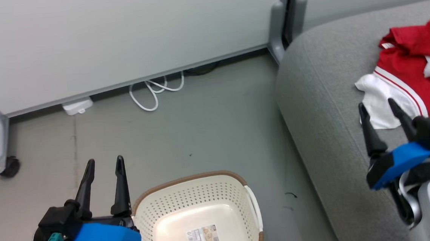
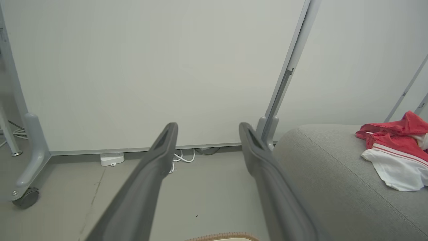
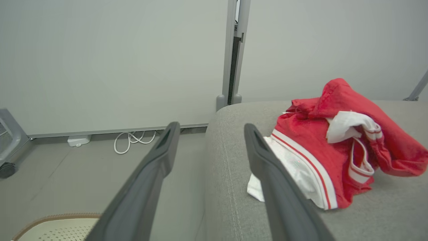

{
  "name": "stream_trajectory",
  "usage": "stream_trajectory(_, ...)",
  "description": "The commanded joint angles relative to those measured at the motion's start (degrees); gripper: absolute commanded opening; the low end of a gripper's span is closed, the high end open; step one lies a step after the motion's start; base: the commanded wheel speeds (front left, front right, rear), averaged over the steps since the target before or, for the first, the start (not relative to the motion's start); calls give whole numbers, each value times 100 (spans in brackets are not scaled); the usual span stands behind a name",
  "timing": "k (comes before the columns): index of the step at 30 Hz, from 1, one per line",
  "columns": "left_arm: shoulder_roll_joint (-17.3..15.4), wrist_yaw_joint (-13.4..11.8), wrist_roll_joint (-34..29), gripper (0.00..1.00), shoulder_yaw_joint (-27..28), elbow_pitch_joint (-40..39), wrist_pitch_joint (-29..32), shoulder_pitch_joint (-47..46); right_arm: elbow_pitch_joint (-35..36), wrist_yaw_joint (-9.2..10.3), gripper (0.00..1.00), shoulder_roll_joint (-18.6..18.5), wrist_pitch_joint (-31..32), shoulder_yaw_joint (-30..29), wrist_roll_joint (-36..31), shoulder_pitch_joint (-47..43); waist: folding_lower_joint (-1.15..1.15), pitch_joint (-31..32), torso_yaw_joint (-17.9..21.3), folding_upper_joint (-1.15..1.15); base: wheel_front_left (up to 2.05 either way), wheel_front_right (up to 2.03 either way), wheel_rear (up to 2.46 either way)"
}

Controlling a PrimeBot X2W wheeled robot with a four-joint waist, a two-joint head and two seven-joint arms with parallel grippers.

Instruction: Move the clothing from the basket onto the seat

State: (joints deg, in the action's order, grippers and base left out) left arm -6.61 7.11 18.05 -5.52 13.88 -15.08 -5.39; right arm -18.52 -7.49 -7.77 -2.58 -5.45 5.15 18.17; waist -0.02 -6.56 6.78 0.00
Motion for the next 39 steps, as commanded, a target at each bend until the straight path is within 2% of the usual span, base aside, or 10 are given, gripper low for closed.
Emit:
stream_trajectory(1,22,39,-34,100,59,59,-13,52,157,-1,100,31,3,15,-60,-186,2,154,-170,0,0,0,0)
stream_trajectory(6,75,41,-29,100,171,276,-13,128,667,-2,100,233,-54,90,-149,-720,2,282,-367,0,0,0,0)
stream_trajectory(11,89,32,-30,100,196,404,-14,166,865,-2,100,336,-112,184,-182,-1101,2,392,-519,0,0,0,0)
stream_trajectory(23,31,34,106,100,152,609,-14,268,775,-2,100,483,-160,283,-137,-1561,2,618,-657,0,0,0,0)
stream_trajectory(39,-9,35,145,100,159,695,-14,286,744,-2,100,493,-138,387,18,-1636,2,641,-629,0,0,0,0)
